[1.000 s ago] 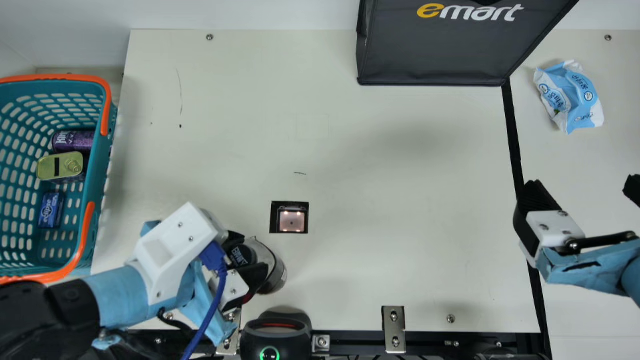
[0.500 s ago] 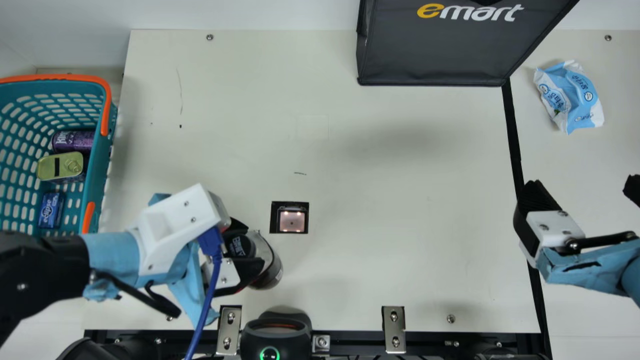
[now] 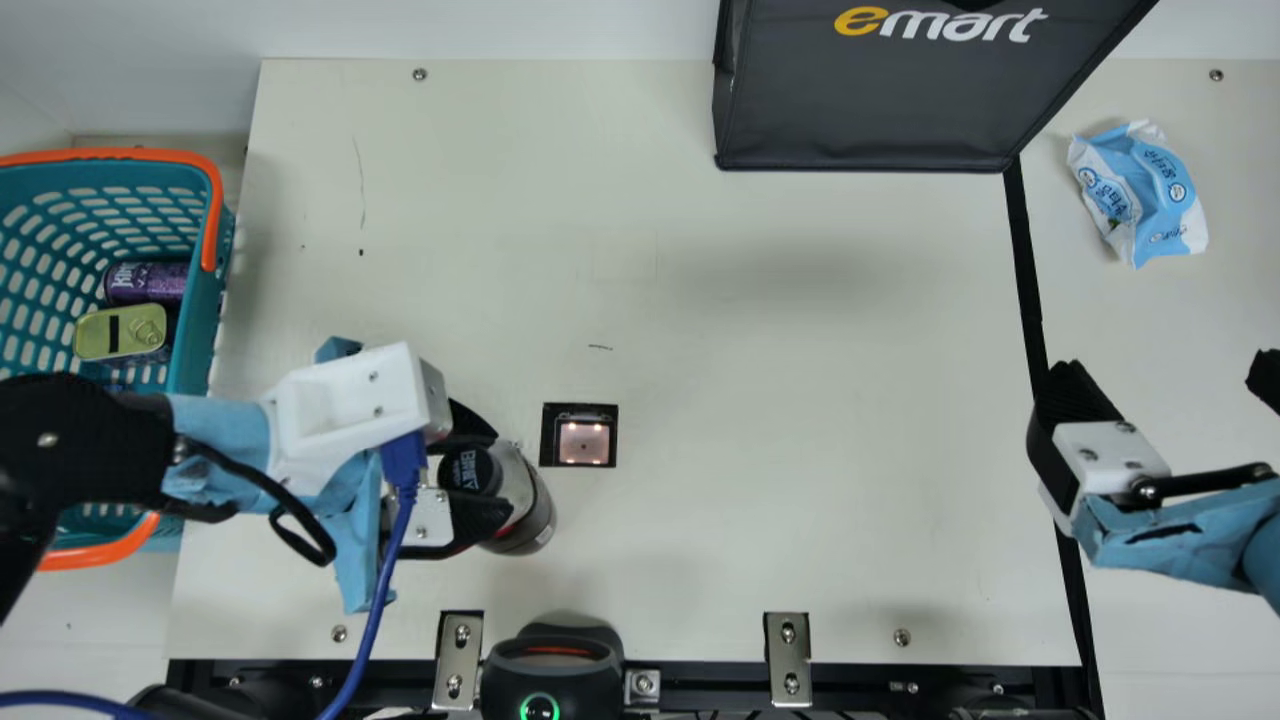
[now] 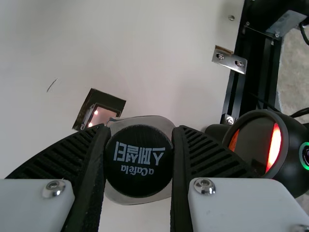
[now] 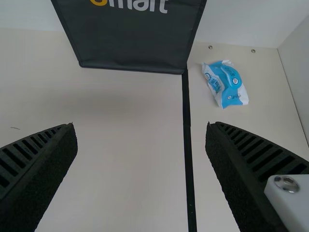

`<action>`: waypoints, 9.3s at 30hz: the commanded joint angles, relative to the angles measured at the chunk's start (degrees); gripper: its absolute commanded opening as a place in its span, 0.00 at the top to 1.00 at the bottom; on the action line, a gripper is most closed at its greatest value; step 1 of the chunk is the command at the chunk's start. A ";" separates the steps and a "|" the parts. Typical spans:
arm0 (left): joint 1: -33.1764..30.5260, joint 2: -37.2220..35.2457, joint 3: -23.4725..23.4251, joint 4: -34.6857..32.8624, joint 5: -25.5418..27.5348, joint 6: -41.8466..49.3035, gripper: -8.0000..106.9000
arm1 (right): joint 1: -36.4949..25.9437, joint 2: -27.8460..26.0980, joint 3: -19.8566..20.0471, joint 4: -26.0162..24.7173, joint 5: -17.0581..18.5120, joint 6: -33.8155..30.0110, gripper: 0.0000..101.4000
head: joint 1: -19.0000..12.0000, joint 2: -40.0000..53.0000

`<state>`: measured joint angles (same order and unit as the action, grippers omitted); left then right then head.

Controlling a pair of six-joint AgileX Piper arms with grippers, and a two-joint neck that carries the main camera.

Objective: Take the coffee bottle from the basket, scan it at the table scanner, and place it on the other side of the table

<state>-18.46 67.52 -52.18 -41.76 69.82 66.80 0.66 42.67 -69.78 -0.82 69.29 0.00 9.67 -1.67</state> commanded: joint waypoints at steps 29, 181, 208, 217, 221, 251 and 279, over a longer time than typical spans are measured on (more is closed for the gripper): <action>-8.54 2.39 -4.98 -0.92 0.08 7.07 1.00 | 0.00 0.00 0.00 0.00 0.00 0.00 0.06 | -1.75 0.09; -30.28 32.58 -28.80 32.07 -28.74 -68.37 0.55 | 0.00 0.00 0.00 0.00 0.00 0.00 0.06 | -1.75 0.09; -18.14 14.23 -19.12 22.14 -27.95 -59.20 0.15 | 0.00 0.00 0.00 0.00 0.00 0.00 0.06 | -1.75 0.09; -6.45 3.66 -13.41 19.30 -23.42 -55.16 0.15 | 0.00 0.00 0.00 0.00 0.00 0.00 0.06 | -1.75 0.09; -1.82 -1.15 -10.90 20.54 -21.93 -55.11 0.15 | 0.00 0.00 0.00 0.00 0.00 0.00 0.06 | -1.75 0.09; 8.30 -23.90 3.48 37.44 -19.34 -65.38 0.15 | 0.00 0.00 0.00 0.00 0.00 0.00 0.06 | -1.75 0.09; 8.30 -23.90 3.48 37.44 -19.17 -65.38 0.15 | 7.90 5.67 0.17 1.73 -0.76 -4.42 0.06 | -1.75 0.09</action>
<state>-10.17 43.62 -48.71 -4.32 50.65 1.42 7.58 47.93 -69.63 0.66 68.75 -4.05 9.67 -1.67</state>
